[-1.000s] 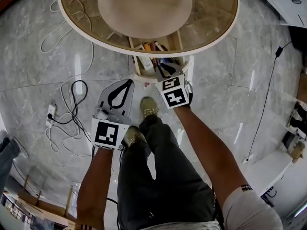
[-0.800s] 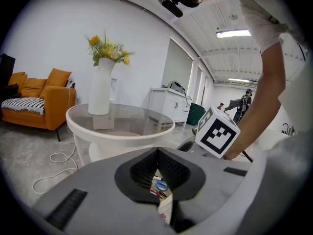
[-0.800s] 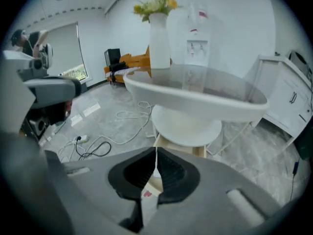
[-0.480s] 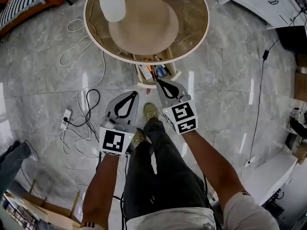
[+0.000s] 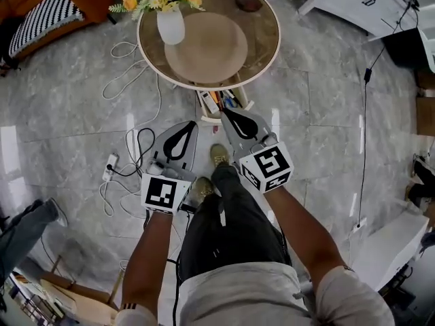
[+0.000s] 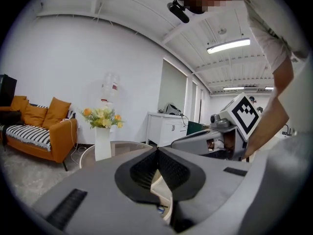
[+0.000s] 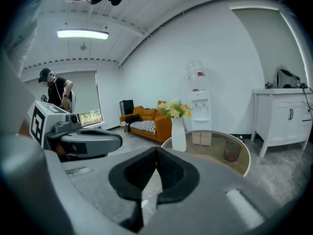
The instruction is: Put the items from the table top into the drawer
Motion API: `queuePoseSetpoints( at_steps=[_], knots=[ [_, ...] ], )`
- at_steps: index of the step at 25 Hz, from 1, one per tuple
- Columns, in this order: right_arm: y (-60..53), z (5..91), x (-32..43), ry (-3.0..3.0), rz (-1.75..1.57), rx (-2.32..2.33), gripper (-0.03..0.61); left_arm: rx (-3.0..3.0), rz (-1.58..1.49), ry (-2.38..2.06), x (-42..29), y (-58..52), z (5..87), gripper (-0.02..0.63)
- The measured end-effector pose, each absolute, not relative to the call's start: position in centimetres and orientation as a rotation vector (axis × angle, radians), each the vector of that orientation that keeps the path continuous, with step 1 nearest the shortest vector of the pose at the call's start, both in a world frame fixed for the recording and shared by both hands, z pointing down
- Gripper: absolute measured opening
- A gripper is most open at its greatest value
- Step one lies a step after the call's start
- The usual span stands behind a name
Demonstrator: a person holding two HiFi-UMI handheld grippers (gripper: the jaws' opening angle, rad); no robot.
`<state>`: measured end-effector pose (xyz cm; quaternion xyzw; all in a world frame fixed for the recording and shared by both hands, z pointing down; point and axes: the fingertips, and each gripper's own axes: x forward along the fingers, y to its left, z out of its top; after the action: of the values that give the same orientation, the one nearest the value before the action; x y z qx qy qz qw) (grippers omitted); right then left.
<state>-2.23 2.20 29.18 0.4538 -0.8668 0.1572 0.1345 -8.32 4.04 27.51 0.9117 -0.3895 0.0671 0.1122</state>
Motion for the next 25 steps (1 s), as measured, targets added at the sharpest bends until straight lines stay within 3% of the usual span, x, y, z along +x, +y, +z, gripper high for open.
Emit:
queuePoseSetpoints(
  at_steps=[11, 25],
  knots=[
    [8.7, 13.9, -3.6, -2.794, 0.226, 1.215, 0.002, 2.768, -0.002, -1.132, -6.8, 8.7, 13.7, 0.0],
    [16.0, 2.3, 0.7, -2.951, -0.006, 1.088, 0.0, 2.866, -0.087, -1.144, -1.9, 15.4, 2.3, 0.0]
  ],
)
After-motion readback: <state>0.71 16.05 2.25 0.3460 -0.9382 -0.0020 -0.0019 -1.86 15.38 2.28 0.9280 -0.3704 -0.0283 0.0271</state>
